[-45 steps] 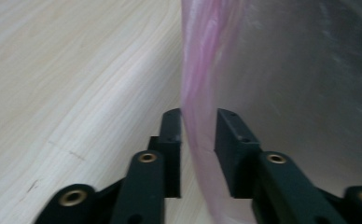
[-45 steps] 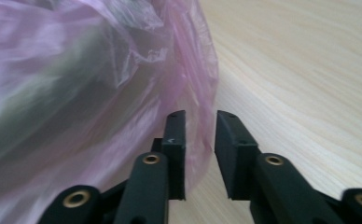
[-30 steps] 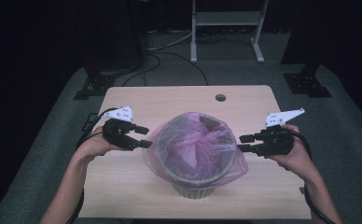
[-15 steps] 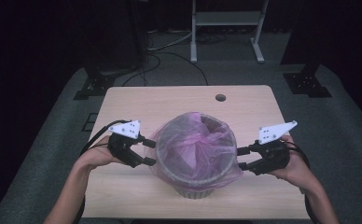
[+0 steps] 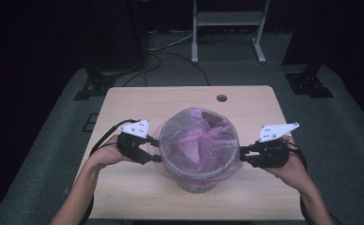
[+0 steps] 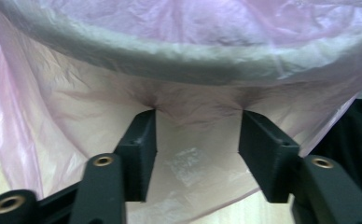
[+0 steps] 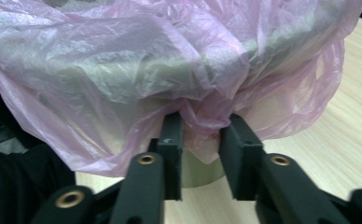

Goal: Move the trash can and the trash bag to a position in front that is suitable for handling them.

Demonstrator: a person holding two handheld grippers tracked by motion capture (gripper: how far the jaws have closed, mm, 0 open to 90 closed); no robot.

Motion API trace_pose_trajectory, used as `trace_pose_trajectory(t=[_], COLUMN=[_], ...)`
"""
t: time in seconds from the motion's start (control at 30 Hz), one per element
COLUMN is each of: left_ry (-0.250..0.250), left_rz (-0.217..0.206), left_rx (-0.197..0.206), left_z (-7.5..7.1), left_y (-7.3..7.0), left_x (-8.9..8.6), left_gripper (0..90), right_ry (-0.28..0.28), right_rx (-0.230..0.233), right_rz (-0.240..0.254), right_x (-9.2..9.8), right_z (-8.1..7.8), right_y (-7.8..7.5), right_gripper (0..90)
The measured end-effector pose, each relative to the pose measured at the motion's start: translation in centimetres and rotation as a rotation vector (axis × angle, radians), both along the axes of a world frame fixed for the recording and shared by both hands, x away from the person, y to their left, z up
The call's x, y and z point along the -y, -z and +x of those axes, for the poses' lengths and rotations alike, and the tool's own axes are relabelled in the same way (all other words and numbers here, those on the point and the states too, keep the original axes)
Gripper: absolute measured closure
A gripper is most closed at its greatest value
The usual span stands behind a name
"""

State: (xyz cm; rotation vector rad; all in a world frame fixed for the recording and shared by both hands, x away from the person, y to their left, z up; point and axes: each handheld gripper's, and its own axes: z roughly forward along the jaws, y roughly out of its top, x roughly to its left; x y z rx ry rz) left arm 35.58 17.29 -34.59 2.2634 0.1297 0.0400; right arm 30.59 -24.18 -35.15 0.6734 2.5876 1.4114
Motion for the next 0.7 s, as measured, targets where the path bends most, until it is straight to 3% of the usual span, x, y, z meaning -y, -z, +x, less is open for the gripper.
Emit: trace_pose_trajectory(t=[0.2,0.33,0.37,0.7], left_ry=[-0.064,-0.123,-0.124,-0.140], left_rz=[0.024,0.000,0.001,0.010], left_rx=[0.028,0.016,0.014,-0.015], left_z=[1.2,2.0,2.0,2.0], left_y=[-0.3,0.0,0.1,1.8], left_x=[1.1,1.3,1.3,1.2], left_gripper=[61.3,88.0,90.0,90.0], right_ry=[0.074,0.103,0.104,0.103], right_rx=[-0.018,-0.036,-0.043,-0.103], right_rz=[-0.007,0.017,0.021,-0.015], right_x=[0.1,0.2,0.3,0.2], right_z=[1.1,2.0,2.2,2.4], right_y=[-0.2,0.0,0.1,2.4], right_gripper=[87.8,90.0,90.0,90.0])
